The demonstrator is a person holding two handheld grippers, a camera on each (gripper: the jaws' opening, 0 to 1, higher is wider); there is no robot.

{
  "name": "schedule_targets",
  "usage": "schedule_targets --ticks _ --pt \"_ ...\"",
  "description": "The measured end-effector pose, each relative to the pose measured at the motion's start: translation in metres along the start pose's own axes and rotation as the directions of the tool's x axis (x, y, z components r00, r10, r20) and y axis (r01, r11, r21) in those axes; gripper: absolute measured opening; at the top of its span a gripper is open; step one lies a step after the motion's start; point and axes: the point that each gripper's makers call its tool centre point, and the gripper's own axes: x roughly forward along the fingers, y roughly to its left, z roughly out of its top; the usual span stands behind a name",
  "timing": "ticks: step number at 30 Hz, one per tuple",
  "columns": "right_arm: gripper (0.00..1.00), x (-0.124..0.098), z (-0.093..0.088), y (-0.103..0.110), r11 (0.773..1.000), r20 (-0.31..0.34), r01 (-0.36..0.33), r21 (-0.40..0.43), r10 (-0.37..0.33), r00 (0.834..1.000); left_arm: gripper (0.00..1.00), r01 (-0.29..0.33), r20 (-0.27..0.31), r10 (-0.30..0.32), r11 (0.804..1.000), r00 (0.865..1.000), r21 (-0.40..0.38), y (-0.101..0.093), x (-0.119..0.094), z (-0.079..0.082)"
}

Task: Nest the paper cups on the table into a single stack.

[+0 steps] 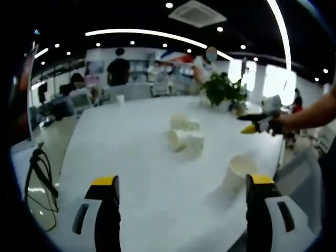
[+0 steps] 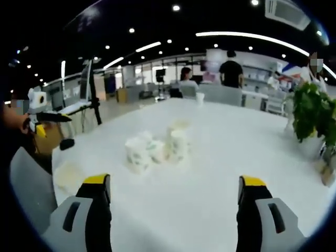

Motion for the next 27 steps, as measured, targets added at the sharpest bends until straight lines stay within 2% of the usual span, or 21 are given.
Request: schedule_targets --ticks 4,18,21,27 --pt "0.98 0.013 0.005 -0.003 1.000 0.004 -0.003 -0.022 0.003 1.000 1.00 0.002 -0.002 -0.002 1.000 1.000 -0.004 0.000 0.000 0.001" --pt "0.94 0.047 0.015 -0.009 1.000 0.003 -0.014 -0.012 0.014 1.000 1.00 -0.006 -0.002 0.006 1.000 1.000 -0.012 0.000 0.000 0.002" --pt "0.94 0.055 0.014 -0.011 0.999 -0.012 -0.012 -0.043 0.011 1.000 1.00 -0.009 -0.002 0.009 1.000 1.000 -0.017 0.000 0.000 0.002" --pt "0.92 0.073 0.009 -0.018 0.999 -0.037 -0.016 -0.037 0.014 0.999 1.00 -0.007 0.003 0.007 1.000 1.000 -0.020 -0.002 0.001 0.003"
